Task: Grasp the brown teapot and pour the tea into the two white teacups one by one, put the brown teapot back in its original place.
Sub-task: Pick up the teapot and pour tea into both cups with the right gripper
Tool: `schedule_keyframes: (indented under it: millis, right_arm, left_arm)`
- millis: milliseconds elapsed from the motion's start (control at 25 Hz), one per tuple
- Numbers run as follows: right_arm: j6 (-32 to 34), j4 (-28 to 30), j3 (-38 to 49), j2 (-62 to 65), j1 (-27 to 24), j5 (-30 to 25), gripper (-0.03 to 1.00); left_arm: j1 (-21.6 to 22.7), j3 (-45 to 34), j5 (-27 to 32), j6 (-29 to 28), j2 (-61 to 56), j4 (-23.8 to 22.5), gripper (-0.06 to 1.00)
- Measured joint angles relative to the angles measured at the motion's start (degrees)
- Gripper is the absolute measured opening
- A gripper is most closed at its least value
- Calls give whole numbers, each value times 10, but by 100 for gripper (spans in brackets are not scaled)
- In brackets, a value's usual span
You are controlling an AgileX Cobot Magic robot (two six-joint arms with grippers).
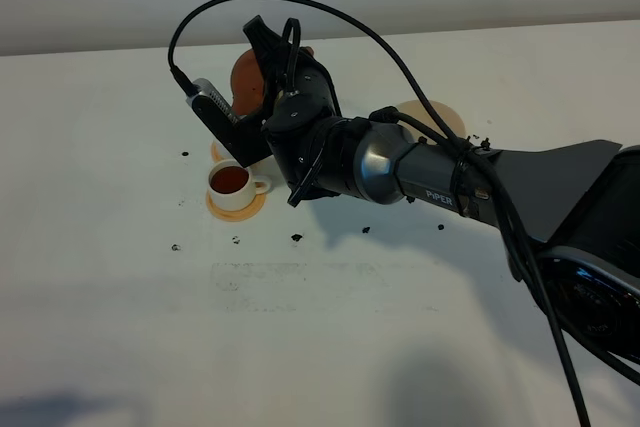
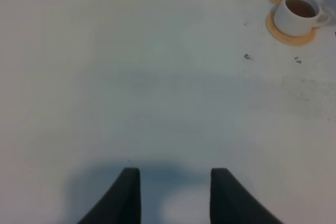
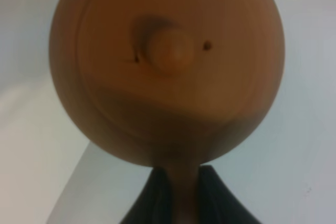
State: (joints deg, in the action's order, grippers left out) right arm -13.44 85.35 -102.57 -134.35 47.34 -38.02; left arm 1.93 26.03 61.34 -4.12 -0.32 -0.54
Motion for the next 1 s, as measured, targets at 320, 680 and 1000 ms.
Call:
schedule_keyframes:
  millis: [320, 680, 1000]
  right_arm:
    - [0, 17, 0, 0, 0, 0, 9]
    - [0, 35, 0, 0, 0, 0, 9]
    - [0, 46, 0, 1, 0, -4, 9]
  left_arm:
    - [0, 0, 0, 0, 0, 0, 31]
    - [0, 0, 0, 0, 0, 0, 31]
    - [0, 0, 0, 0, 0, 0, 31]
